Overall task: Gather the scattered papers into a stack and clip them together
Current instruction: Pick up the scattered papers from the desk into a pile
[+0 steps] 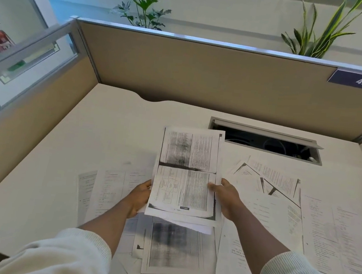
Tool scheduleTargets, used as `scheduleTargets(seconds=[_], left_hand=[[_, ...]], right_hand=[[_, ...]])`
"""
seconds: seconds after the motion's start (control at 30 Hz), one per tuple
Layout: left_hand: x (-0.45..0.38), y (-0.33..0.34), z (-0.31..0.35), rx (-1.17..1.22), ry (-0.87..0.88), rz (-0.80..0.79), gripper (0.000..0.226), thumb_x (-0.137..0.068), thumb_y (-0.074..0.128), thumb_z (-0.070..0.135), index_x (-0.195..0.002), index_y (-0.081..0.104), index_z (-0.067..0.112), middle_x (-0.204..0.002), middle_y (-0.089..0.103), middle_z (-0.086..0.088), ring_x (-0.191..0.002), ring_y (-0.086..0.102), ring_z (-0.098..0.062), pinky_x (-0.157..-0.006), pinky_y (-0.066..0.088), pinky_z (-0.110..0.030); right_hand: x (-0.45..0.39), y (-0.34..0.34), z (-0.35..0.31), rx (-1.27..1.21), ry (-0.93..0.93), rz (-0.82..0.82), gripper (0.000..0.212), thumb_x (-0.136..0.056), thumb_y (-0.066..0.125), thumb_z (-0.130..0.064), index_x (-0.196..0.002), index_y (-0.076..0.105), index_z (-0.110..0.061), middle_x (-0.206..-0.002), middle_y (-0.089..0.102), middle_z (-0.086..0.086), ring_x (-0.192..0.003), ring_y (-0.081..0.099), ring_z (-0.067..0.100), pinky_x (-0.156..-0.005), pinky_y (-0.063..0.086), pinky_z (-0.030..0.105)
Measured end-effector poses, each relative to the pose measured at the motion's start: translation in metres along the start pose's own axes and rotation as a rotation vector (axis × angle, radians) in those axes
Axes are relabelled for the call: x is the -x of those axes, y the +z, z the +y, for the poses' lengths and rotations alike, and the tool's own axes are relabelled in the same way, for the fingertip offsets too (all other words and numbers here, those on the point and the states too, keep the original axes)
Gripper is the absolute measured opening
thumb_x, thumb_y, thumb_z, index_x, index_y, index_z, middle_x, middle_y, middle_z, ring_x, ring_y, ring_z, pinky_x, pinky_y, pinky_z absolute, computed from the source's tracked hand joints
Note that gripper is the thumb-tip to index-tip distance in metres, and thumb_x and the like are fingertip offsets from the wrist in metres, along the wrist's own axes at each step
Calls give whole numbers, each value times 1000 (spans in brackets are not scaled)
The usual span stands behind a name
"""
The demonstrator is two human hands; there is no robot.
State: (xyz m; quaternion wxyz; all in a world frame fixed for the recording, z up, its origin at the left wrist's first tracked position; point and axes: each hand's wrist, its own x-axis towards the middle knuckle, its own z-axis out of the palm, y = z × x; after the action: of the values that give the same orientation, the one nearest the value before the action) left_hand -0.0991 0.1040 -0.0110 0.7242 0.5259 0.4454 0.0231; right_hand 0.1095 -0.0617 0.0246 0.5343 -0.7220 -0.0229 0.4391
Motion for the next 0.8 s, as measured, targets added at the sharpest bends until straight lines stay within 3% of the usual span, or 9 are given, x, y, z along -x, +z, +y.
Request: scheduleTargets(seconds=[0.13,0.2,0.3,0.4,0.57,0.67,0.8], left_hand=[[1,2,-3,16,-66,-107,33,-97,56,11,-128,63,21,-121,71,-7,-112,66,-26,-88,55,-37],[2,3,-4,36,-117,-55,28,-98,57,25,-125,66,22,-120,71,-7,-112,64,-27,-84,53,-32],[1,3,-10,-56,-131,284,37,-93,62,39,-123,66,16,-125,66,-7,-109,61,-26,-86,48,-32],[-3,-2,-23,-349,-145,574,60,-85,72,38,-135,55,10,-141,54,-11,-124,54,-30,-102,44,-37],[-1,5,-29,-650,-315,587,115,-54,87,60,-143,34,9,-139,38,-15,-129,42,-32,-103,44,-43],[0,20,-30,-779,-338,581,124,-48,91,58,-140,26,7,-138,32,-14,-128,37,-29,-96,45,-41],[-3,32,-36,-772,-363,598,121,-50,95,45,-139,23,5,-140,29,-14,-127,38,-30,-92,48,-39]], right_hand=[[6,-6,0,95,-38,24,19,-93,56,-5,-105,62,-17,-97,68,-1,-86,65,14,-72,52,27],[8,-11,0,135,-64,41,23,-92,54,-2,-104,62,-19,-96,67,-3,-85,63,14,-69,51,26],[8,-16,4,209,-104,101,26,-91,52,-1,-108,61,-19,-98,64,-1,-88,60,18,-76,49,29],[7,-21,9,238,-120,151,28,-90,51,0,-111,61,-17,-101,64,1,-92,59,21,-80,49,32],[4,-27,19,276,-104,191,24,-89,52,-2,-107,58,-17,-101,63,4,-92,59,23,-85,52,37],[4,-29,23,274,-92,201,26,-88,52,-2,-110,59,-15,-101,63,4,-93,59,23,-83,51,34],[5,-32,25,270,-89,205,26,-87,52,-1,-108,59,-15,-100,64,5,-92,60,24,-80,50,34]])
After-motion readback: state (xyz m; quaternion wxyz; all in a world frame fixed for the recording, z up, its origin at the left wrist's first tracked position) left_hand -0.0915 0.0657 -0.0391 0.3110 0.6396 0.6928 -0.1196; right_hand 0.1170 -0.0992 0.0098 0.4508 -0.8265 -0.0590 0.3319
